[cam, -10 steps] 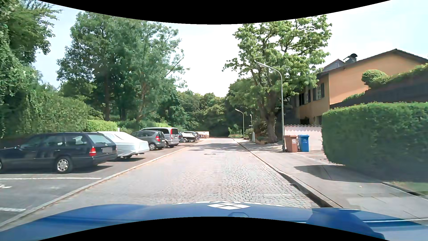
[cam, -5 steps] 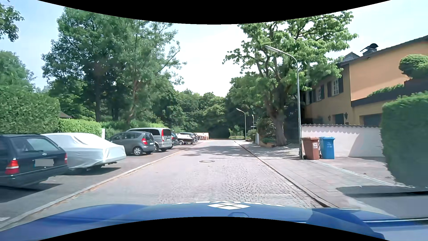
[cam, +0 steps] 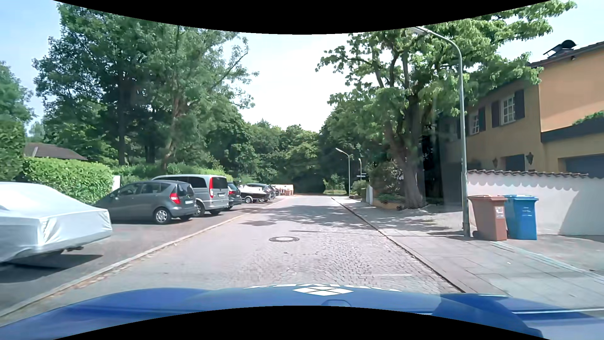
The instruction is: Follow the waypoints while adhering to traffic rules and regulations
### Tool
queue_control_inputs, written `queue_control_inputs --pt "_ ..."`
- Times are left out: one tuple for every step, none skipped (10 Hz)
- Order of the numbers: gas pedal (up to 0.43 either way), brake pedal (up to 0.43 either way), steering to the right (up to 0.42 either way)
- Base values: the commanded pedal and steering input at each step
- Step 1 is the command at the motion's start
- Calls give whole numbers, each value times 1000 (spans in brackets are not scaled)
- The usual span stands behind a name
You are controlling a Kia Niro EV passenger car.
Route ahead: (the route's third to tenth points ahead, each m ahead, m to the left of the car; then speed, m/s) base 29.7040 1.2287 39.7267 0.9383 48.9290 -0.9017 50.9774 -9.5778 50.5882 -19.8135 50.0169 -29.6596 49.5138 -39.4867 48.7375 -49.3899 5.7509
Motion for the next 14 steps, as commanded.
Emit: queue_control_inputs --pt "150 0 1" --pt "150 0 1" --pt "150 0 2" --pt "150 0 3" --pt "150 0 2" --pt "150 0 2" --pt "150 0 2" --pt "150 0 2" --pt "150 0 2" --pt "150 0 2" --pt "150 0 2" --pt "150 0 1" --pt "150 0 1" --pt "150 0 2"
